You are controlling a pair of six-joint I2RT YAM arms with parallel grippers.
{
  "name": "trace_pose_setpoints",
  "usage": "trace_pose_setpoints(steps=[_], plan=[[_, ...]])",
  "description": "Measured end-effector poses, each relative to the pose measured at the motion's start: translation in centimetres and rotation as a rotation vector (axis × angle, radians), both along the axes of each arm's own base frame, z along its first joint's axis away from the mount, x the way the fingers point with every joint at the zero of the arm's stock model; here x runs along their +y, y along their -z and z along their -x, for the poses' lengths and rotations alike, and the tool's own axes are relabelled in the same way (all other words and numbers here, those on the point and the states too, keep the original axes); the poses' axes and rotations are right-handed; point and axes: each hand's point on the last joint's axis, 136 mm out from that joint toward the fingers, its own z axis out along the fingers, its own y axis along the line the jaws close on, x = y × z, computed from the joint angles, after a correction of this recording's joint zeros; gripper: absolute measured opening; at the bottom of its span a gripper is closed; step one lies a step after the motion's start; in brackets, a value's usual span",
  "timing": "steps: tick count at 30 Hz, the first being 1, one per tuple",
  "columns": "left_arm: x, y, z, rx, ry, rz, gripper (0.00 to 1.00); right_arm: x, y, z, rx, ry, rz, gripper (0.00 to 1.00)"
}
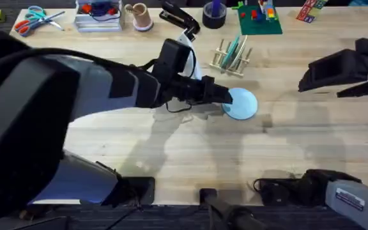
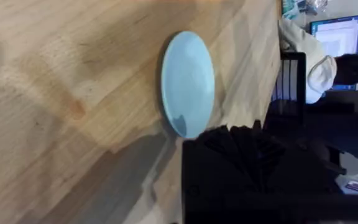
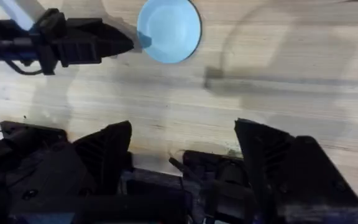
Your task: Pick up the plates from the table one by one and place each into a slot on the dish rack.
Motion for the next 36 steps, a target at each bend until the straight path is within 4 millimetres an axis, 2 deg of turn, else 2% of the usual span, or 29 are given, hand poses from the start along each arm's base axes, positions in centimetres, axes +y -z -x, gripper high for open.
trace_pose_setpoints(steps=[6, 13, 21, 31, 36], plan=[[0.0, 0.9, 0.0, 0.009, 0.0, -0.016, 0.042, 0.0, 0.0, 0.0, 0.0, 0.0, 0.0, 0.995], [0.0, 1.4, -0.3, 0.001, -0.024, -0.043, 0.042, 0.0, 0.0, 0.0, 0.0, 0.0, 0.0, 0.995], [-0.9, 1.9, 0.3, -0.003, -0.023, -0.075, 0.041, 0.0, 0.0, 0.0, 0.0, 0.0, 0.0, 0.995], [-0.8, 2.1, -0.1, 0.002, -0.053, -0.09, 0.041, 0.0, 0.0, 0.0, 0.0, 0.0, 0.0, 0.993], [-0.8, 3.1, -0.2, 0.023, -0.06, -0.095, 0.041, 0.0, 0.0, 0.0, 0.0, 0.0, 0.0, 0.994]])
